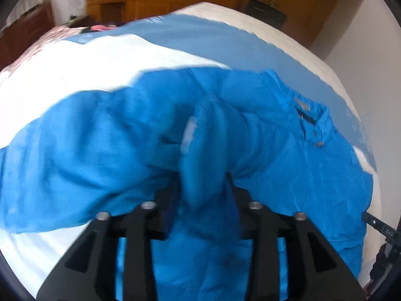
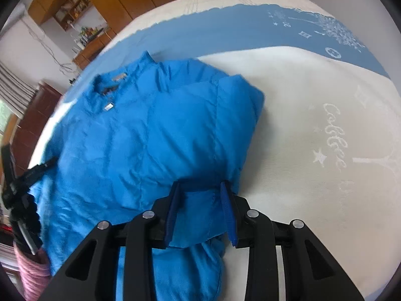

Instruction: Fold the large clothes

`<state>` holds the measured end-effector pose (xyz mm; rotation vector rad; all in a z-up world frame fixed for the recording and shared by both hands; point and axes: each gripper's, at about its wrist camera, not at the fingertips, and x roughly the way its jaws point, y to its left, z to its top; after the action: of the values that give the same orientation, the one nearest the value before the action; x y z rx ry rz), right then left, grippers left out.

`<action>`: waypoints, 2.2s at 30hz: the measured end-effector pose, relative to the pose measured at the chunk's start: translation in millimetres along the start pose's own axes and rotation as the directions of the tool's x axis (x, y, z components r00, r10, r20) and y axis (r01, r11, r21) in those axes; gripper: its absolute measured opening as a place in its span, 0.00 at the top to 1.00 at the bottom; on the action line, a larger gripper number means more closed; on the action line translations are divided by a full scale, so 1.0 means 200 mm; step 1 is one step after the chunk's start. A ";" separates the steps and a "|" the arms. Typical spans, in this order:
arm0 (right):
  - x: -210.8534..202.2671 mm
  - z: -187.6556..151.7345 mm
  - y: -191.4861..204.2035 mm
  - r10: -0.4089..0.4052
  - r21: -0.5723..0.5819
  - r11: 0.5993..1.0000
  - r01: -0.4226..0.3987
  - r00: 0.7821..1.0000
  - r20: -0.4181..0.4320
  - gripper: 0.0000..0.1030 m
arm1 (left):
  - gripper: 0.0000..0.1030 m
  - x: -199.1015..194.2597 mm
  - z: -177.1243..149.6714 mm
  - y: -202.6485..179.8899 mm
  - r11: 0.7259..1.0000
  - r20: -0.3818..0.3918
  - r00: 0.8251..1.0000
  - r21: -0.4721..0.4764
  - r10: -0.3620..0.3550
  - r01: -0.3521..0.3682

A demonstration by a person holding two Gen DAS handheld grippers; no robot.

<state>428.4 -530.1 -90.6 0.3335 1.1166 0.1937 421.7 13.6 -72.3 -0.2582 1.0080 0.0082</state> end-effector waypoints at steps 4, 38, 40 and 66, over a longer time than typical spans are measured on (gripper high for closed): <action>-0.16 0.04 0.06 0.028 -0.014 1.000 -0.027 0.997 0.071 0.66 | 0.55 -0.20 0.02 0.04 0.999 0.095 0.995 -0.038 0.012 -0.009; 0.31 -0.04 0.47 -0.044 -0.103 0.994 0.045 0.999 0.009 0.68 | 0.46 0.23 -0.19 -0.54 0.950 -0.051 0.997 0.305 -0.057 0.070; 0.31 -0.07 0.49 -0.066 -0.105 0.992 0.070 0.997 0.044 0.68 | 0.46 0.24 -0.19 -0.53 0.948 -0.041 0.997 0.311 -0.059 0.069; -0.05 0.02 0.20 -0.188 -0.088 0.976 0.201 0.971 0.145 0.51 | 0.38 -0.63 -0.31 1.54 0.729 -0.014 0.815 -0.439 0.579 -0.525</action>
<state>428.4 -496.0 -67.1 0.1418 0.9933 0.0528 263.8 312.4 -63.1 -0.3405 0.9172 0.7999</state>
